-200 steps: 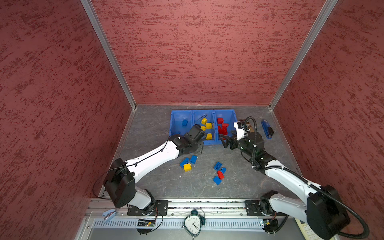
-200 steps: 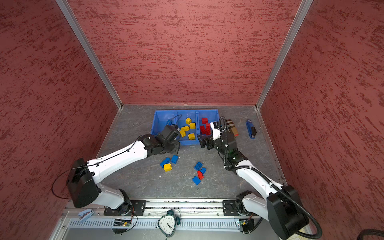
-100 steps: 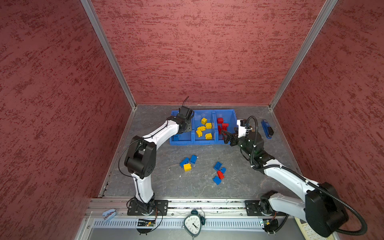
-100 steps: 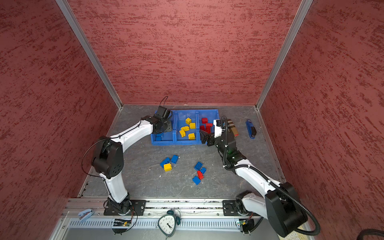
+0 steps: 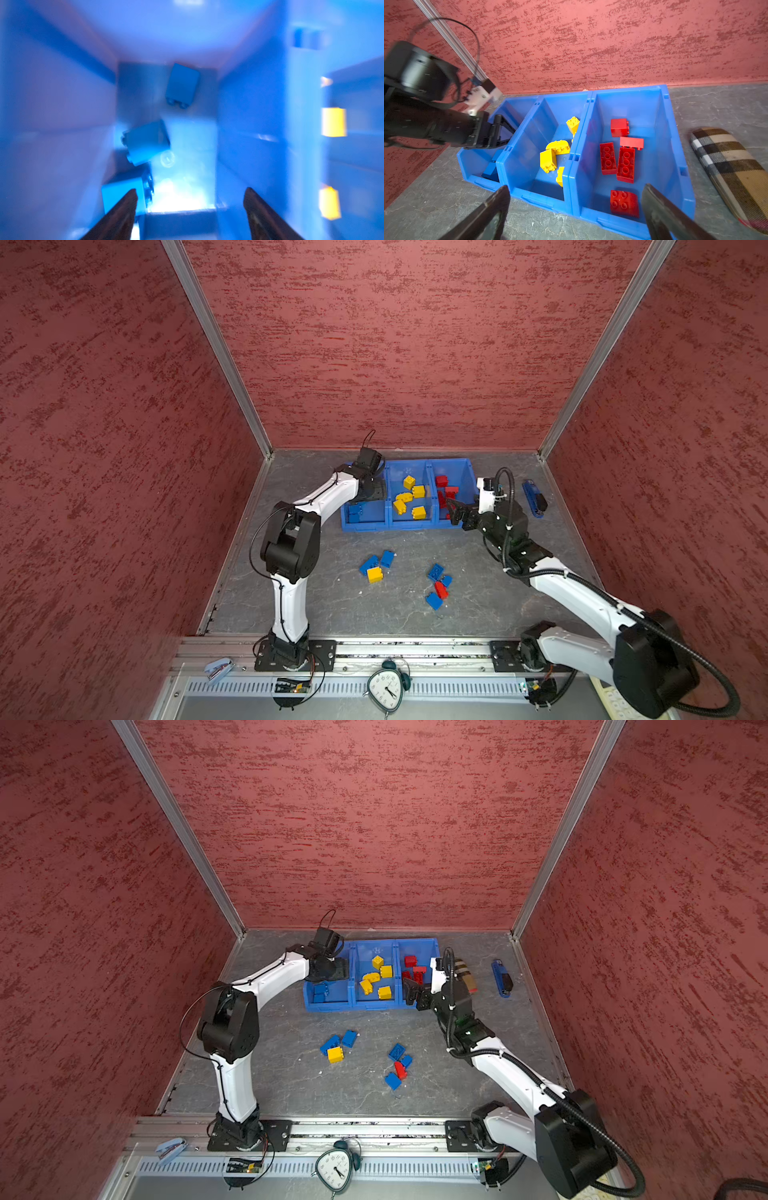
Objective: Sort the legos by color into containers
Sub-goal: 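Carry the blue brick into the farthest compartment and open the left gripper, then lower the left gripper into the pile and grasp another blue brick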
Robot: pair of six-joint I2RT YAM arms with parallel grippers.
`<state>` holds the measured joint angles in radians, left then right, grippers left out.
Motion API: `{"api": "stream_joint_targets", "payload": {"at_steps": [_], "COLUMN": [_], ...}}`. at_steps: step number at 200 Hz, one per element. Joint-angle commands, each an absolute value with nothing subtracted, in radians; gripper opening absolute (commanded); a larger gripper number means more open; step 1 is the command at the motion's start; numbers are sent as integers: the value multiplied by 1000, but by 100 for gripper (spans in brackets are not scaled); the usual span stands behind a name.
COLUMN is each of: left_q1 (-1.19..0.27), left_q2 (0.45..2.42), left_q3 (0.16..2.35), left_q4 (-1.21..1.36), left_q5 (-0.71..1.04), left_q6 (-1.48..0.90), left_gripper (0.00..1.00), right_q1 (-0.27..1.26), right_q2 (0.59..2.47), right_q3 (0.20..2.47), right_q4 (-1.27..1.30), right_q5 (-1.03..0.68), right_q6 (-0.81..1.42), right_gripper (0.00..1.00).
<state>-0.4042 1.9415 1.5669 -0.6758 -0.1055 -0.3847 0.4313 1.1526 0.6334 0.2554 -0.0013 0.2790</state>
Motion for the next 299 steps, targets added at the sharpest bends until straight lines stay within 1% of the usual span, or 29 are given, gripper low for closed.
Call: {"api": "stream_joint_targets", "payload": {"at_steps": [1, 17, 37, 54, 67, 89, 108, 125, 145, 173, 207, 271, 283, 299], "left_q1": [-446, -468, -496, -529, -570, -641, -688, -727, -746, -767, -772, -771, -773, -773], "left_q2": [1827, 1762, 1670, 1578, 1517, 1443, 1431, 1458, 1507, 1585, 1682, 1802, 1817, 1811], "left_q3": [1513, 1447, 1369, 1278, 1208, 1127, 1065, 1039, 1047, 1059, 1081, 1097, 1099, 1091], "left_q4": [-619, -598, -559, -485, -456, -501, -579, -653, -709, -710, -693, -640, -635, -625], "left_q5": [-117, -154, -146, -93, -85, -80, -46, -55, -43, -66, -65, -82, -89, -108], "left_q6": [-399, -399, -382, -305, -228, -126, -82, -74, -97, -118, -132, -142, -147, -161], "left_gripper": [100, 99, 99, 99, 100, 99, 100, 92, 77, 73, 60, 49, 43, 32], "right_q1": [437, 437, 437, 437, 437, 437, 437, 437, 437, 436, 437, 437, 437, 437], "right_q2": [1169, 1169, 1167, 1172, 1176, 1175, 1175, 1179, 1186, 1190, 1187, 1163, 1161, 1163], "right_q3": [658, 636, 624, 634, 637, 636, 631, 629, 636, 636, 631, 613, 611, 610], "right_q4": [227, 271, 300, 287, 274, 258, 255, 259, 258, 264, 252, 248, 250, 250], "right_q5": [48, 97, 129, 124, 113, 103, 111, 116, 116, 120, 116, 122, 125, 124], "right_q6": [317, 341, 351, 339, 335, 340, 350, 348, 341, 339, 338, 335, 334, 334], "right_gripper": [99, 99, 99, 99, 99, 99, 99, 99, 99, 99, 99, 99, 99, 99]}}
